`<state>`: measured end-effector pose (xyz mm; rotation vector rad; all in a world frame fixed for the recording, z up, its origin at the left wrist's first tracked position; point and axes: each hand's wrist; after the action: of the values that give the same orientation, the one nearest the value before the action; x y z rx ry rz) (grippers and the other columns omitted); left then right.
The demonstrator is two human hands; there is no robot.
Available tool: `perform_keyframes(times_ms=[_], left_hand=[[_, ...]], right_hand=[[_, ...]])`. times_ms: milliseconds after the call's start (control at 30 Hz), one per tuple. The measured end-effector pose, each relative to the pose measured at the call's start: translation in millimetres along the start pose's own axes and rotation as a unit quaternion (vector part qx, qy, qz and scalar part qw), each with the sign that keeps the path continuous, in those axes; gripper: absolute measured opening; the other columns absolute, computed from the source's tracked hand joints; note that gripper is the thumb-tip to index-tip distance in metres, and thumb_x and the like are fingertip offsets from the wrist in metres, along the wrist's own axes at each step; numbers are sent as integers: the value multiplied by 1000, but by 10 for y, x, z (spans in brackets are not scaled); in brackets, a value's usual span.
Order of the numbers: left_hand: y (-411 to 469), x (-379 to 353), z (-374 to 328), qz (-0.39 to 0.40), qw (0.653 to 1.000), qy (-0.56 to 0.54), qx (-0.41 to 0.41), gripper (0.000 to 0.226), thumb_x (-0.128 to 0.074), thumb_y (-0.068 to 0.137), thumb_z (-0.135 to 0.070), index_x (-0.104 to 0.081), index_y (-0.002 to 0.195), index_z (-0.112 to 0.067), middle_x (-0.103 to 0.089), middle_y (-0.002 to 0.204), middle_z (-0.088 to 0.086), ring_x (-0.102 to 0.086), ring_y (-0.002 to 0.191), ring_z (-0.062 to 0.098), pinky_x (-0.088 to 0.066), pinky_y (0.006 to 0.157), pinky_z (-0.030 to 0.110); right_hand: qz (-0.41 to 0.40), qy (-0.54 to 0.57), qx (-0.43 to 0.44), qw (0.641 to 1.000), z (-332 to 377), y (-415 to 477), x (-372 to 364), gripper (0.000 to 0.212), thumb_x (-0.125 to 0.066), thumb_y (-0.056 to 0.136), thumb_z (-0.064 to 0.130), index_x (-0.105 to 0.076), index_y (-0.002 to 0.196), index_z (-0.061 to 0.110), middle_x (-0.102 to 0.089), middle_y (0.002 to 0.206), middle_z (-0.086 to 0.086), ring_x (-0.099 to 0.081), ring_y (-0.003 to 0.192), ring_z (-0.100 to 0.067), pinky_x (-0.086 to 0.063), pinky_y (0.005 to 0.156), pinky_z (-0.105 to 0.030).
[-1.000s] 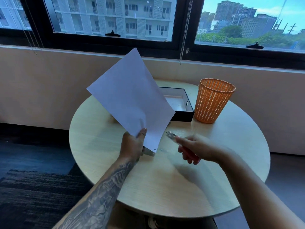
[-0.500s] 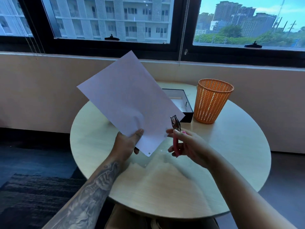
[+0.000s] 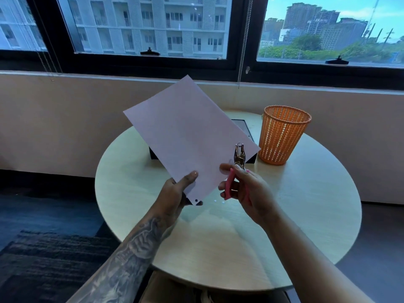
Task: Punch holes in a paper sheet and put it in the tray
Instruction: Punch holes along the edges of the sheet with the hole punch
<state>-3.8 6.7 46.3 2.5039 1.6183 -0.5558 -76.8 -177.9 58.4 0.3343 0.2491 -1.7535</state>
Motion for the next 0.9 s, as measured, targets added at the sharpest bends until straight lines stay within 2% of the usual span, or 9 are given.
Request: perform_keyframes(times_ms=[133,233,400,533,667,767,833,900], left_hand=[[-148,-125,148,16,996,-84,22,40,-69,85,-27,-63,120,-8,-72,108,14,-72,88,32,-57,63,40],[-189,-238,261,7,995,-101,-4,29,-68,86,-27,-68,109,-8,-74,111,16,-68,89,28,-54,68,41],[-182,-439,325,-137,989,-43,-14,28,-77,81,-36,-80,71,-10,-75,78,12,-67,76,23,-54,71,38],[-123,-429,357,-196,980,12,4,37,-76,81,-48,-80,62,-17,-77,73,9,-72,75,24,-56,86,41],[-127,-384,386,-207,975,74,17,47,-73,80,-56,-75,50,-20,-71,61,3,-63,66,21,-50,75,36],[-148,-348,406,-184,974,126,33,59,-68,73,-72,-77,62,-14,-72,64,5,-60,64,18,-48,73,38],[-162,-358,405,-184,972,137,46,62,-68,75,-70,-75,65,-9,-66,59,0,-58,62,18,-44,68,34],[-144,-370,407,-188,972,135,41,57,-70,77,-65,-74,65,-10,-62,58,-3,-58,61,17,-43,64,29]], right_hand=[[-17,14,26,999,-20,17,-44,43,-57,93,30,-66,122,1,-68,105,-16,-70,80,-28,-56,68,-39],[-24,31,31,999,-54,28,-117,39,-56,95,29,-67,121,3,-68,93,-18,-69,81,-31,-55,69,-43],[-8,19,-2,1000,-121,10,-270,44,-63,88,36,-68,119,6,-71,80,-13,-68,76,-30,-53,67,-41],[5,22,-25,999,-179,13,-310,50,-63,86,38,-66,123,4,-65,77,-20,-65,71,-31,-52,67,-42],[9,-21,-35,999,-204,-15,-239,44,-65,91,37,-68,121,6,-68,82,-18,-64,78,-34,-54,66,-40],[14,-47,-37,998,-189,-42,-155,42,-64,90,37,-70,120,7,-70,84,-13,-66,81,-32,-55,69,-40],[16,-54,-40,998,-170,-39,-121,45,-62,89,37,-70,120,6,-69,85,-13,-66,80,-31,-55,70,-42],[19,-59,-45,997,-152,-40,-94,45,-61,89,37,-69,120,6,-68,86,-13,-66,79,-30,-55,70,-43]])
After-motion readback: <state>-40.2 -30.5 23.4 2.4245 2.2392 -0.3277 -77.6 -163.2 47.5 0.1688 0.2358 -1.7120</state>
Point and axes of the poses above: each hand's wrist, its own y-axis towards the middle knuckle, its own x-axis out of the back of the hand, z = x × y
